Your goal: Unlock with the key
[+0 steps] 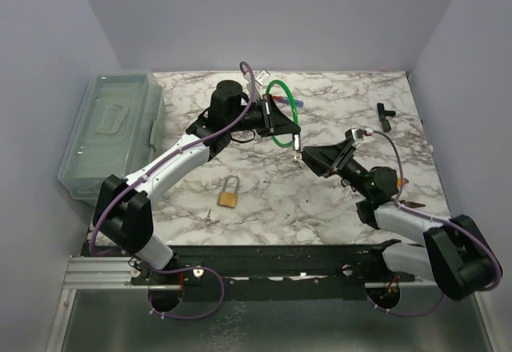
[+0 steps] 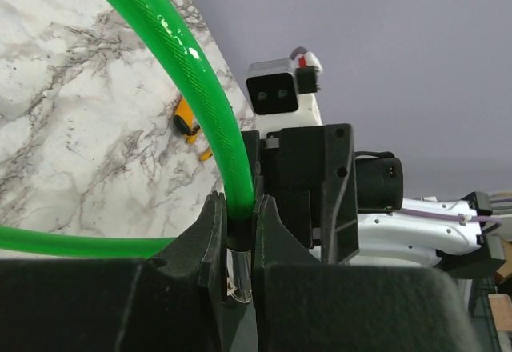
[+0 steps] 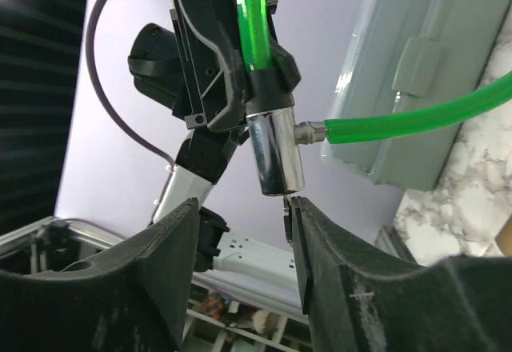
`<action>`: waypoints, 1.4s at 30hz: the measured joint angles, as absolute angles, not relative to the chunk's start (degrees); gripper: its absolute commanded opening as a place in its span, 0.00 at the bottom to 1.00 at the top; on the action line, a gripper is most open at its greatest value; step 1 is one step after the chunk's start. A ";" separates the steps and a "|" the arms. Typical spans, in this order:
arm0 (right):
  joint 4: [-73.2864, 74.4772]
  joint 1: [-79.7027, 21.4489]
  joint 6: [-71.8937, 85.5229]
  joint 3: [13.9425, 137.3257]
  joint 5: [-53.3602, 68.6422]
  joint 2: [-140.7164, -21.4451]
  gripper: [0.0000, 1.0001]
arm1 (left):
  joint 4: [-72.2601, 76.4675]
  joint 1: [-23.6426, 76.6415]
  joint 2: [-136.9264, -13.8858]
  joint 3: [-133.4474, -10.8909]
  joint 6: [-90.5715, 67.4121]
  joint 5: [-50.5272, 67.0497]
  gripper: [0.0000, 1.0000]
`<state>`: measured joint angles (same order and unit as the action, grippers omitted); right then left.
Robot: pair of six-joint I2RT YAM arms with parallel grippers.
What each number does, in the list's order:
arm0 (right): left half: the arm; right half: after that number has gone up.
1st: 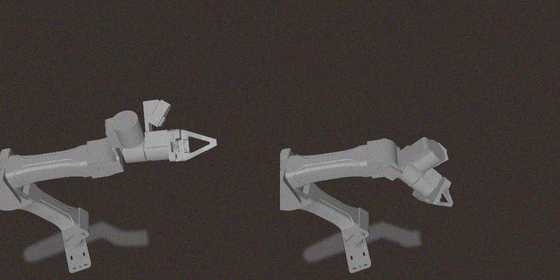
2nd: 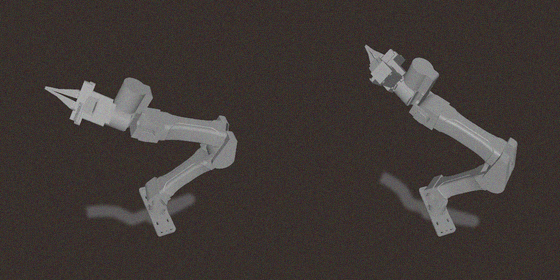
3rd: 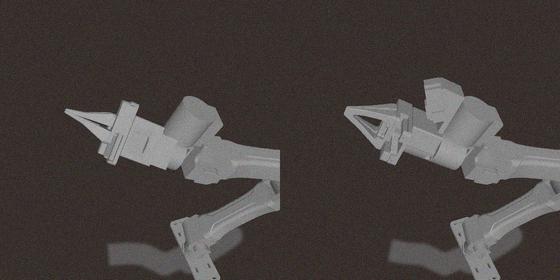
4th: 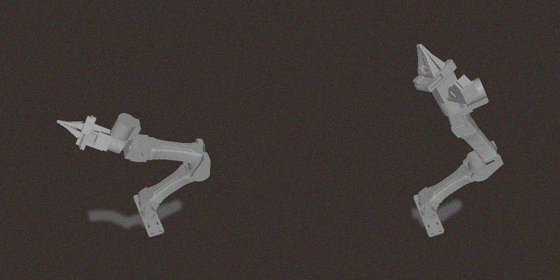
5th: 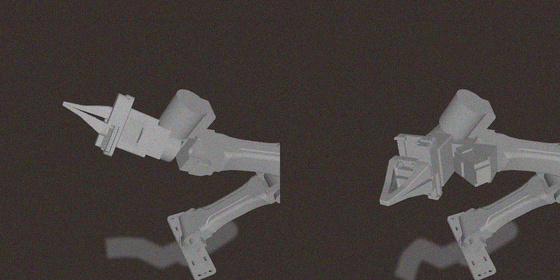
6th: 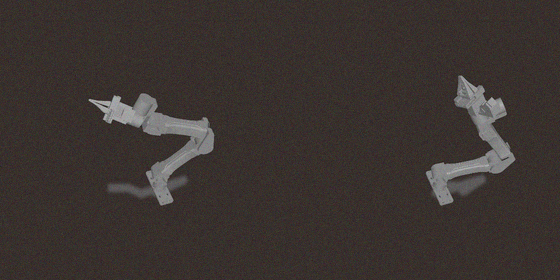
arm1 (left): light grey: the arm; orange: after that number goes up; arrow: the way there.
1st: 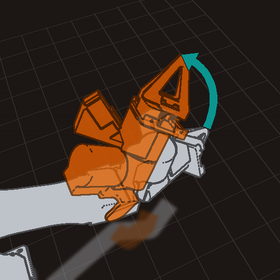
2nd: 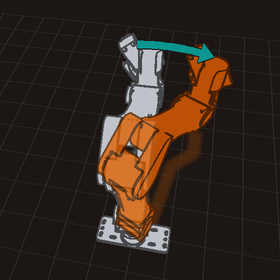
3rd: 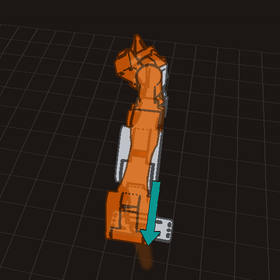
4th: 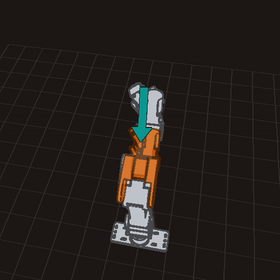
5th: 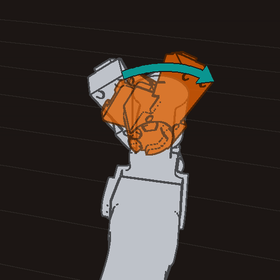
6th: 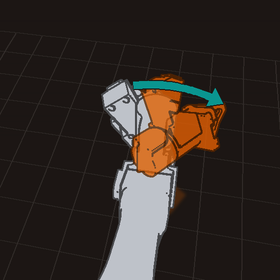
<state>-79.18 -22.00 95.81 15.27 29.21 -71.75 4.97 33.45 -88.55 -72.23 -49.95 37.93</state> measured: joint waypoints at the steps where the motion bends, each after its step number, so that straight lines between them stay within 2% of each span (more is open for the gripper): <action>1: -75.37 -22.00 93.49 15.40 29.32 -68.66 0.59 | 4.89 33.52 -88.55 -72.23 -50.13 38.17 0.00; 6: -44.88 -22.02 78.00 21.71 28.82 -53.39 0.64 | 4.56 33.71 -88.55 -72.27 -50.57 38.02 0.00; 10: -22.55 -22.00 64.75 30.09 24.40 -45.89 0.69 | 3.62 33.71 -88.55 -72.42 -49.98 37.45 0.00; 16: -5.45 -22.00 54.02 41.43 19.05 -46.54 0.79 | 0.47 33.10 -89.06 -72.40 -49.41 34.11 0.00; 19: 3.05 -22.11 49.36 47.20 16.19 -50.04 0.80 | -0.19 32.99 -89.32 -72.40 -49.43 32.25 0.00; 24: 13.82 -27.09 43.70 54.39 8.23 -57.10 0.79 | -0.69 33.01 -90.15 -72.40 -49.47 30.28 0.00; 30: 20.71 -37.60 39.05 61.39 -1.89 -65.54 0.71 | -2.74 33.01 -90.91 -72.40 -49.47 28.51 0.00; 36: 24.32 -41.15 36.56 65.12 -9.85 -70.81 0.66 | -3.09 33.01 -91.15 -72.40 -49.50 27.68 0.00; 42: 26.04 -42.72 34.94 67.37 -14.26 -74.43 0.55 | -3.14 33.01 -91.20 -72.40 -49.65 27.57 0.00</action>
